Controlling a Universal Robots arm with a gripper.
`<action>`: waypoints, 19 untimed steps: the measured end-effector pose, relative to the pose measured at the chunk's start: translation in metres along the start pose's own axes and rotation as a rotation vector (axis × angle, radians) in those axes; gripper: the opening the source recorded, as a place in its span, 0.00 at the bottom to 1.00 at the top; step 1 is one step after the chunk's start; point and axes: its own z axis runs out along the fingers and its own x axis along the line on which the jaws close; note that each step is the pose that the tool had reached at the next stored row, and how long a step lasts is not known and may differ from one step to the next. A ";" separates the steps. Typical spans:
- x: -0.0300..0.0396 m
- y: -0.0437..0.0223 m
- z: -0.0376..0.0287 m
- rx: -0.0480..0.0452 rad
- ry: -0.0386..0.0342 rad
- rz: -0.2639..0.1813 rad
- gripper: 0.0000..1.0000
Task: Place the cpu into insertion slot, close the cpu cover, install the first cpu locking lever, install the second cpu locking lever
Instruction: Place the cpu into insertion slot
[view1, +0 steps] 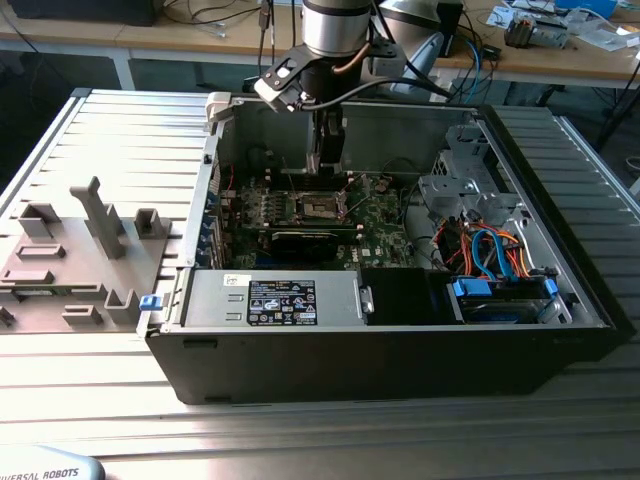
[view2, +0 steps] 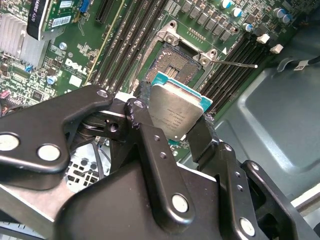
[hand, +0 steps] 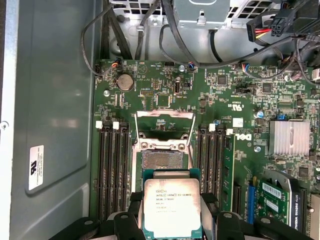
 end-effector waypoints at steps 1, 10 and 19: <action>0.0000 0.0000 0.0001 0.0001 0.0000 0.000 0.54; 0.0000 0.0000 0.0015 0.0001 0.0000 0.000 0.54; 0.0000 -0.0001 0.0037 0.0000 0.0000 0.000 0.54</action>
